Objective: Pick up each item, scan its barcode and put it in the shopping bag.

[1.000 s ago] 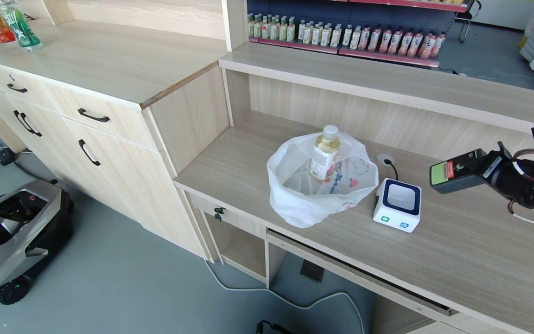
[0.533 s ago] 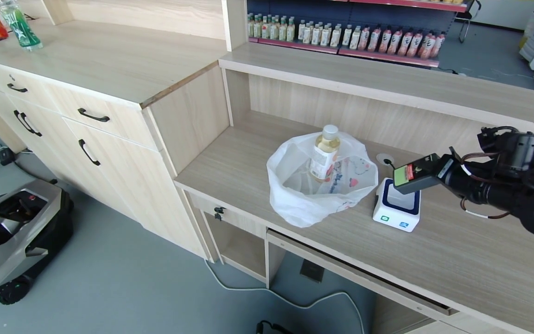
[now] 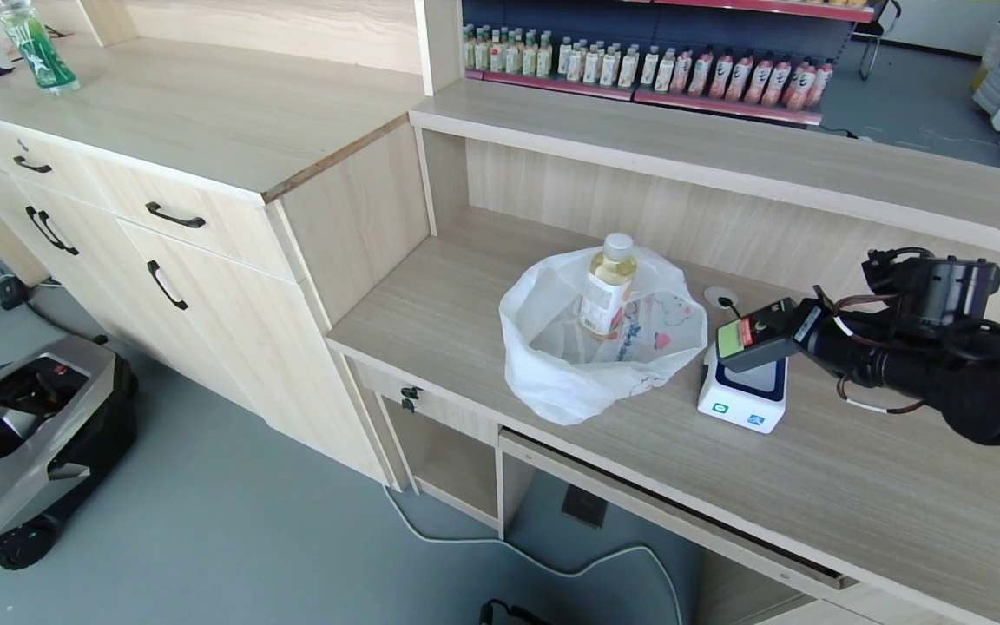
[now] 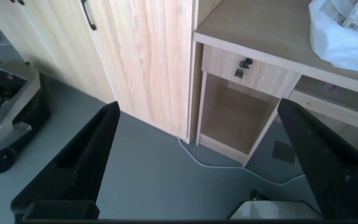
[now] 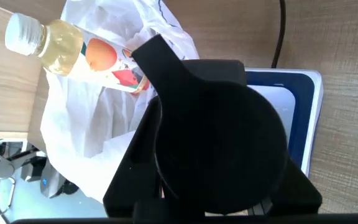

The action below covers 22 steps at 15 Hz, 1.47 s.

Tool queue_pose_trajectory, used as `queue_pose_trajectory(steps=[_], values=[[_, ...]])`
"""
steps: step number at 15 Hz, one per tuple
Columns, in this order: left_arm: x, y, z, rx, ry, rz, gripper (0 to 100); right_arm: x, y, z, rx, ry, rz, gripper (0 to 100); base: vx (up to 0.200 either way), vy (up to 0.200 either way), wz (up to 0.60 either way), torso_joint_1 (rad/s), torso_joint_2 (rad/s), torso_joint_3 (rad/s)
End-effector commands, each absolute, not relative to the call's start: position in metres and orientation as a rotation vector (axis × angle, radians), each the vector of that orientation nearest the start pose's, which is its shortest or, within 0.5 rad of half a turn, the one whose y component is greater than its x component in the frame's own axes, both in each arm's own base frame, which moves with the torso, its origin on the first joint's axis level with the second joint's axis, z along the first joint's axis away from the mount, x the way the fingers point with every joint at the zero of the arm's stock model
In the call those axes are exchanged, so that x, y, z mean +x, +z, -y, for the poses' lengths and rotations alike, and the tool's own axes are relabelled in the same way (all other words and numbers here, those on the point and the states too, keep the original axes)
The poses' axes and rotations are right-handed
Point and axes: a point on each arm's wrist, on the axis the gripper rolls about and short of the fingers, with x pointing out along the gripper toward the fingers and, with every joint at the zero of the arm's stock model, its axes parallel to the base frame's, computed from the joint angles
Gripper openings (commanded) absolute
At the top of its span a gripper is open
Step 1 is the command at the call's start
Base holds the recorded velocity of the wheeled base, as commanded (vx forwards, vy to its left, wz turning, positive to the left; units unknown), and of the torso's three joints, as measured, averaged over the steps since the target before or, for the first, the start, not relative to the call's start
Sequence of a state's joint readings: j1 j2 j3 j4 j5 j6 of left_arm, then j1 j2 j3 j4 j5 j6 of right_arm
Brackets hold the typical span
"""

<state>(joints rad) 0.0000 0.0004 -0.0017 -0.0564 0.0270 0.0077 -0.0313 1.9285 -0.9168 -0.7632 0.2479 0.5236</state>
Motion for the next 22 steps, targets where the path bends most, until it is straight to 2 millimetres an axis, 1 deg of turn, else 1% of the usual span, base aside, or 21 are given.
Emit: queue_pose_trajectory(steps=[1,4,7,10,15,16,17,18,19,20,21,22], values=[[-0.023,0.082,-0.001,0.007,0.028,0.058,100,0.361,0.147,0.003,0.552,0.155,-0.3,0,0.0,0.0,0.0,0.0,0.0,0.0],[-0.023,0.082,-0.001,0.007,0.028,0.058,100,0.364,0.141,0.001,0.547,0.154,-0.312,0,0.0,0.0,0.0,0.0,0.0,0.0],[-0.023,0.082,-0.001,0.007,0.028,0.058,100,0.367,0.136,-0.008,0.543,0.159,-0.329,0,0.0,0.0,0.0,0.0,0.0,0.0],[-0.023,0.082,-0.001,0.007,0.028,0.058,100,0.37,0.135,-0.014,0.539,0.148,-0.325,0,0.0,0.0,0.0,0.0,0.0,0.0],[-0.023,0.082,-0.001,0.007,0.026,0.058,100,0.374,0.149,-0.014,0.535,0.161,-0.274,0,0.0,0.0,0.0,0.0,0.0,0.0],[-0.023,0.082,-0.001,0.007,0.028,0.058,100,0.371,0.16,-0.014,0.529,0.166,-0.244,0,0.0,0.0,0.0,0.0,0.0,0.0],[-0.023,0.082,-0.001,0.007,0.028,0.058,100,0.364,0.18,-0.014,0.522,0.179,-0.19,0,0.0,0.0,0.0,0.0,0.0,0.0],[-0.023,0.082,-0.001,0.007,0.028,0.058,100,0.357,0.193,-0.014,0.511,0.186,-0.16,0,0.0,0.0,0.0,0.0,0.0,0.0],[-0.023,0.082,-0.001,0.007,0.028,0.058,100,0.329,0.222,-0.009,0.369,0.176,-0.081,0,0.0,0.0,0.0,0.0,0.0,0.0],[-0.023,0.082,-0.001,0.007,0.028,0.058,100,0.311,0.229,0.0,0.253,0.126,-0.058,0,0.0,0.0,0.0,0.0,0.0,0.0],[-0.023,0.082,-0.001,0.007,0.028,0.058,100,0.28,0.234,0.016,0.053,0.022,-0.03,0,0.0,0.0,0.0,0.0,0.0,0.0],[-0.023,0.082,-0.001,0.007,0.028,0.058,100,0.253,0.232,0.023,-0.059,-0.039,-0.029,0,0.0,0.0,0.0,0.0,0.0,0.0]])
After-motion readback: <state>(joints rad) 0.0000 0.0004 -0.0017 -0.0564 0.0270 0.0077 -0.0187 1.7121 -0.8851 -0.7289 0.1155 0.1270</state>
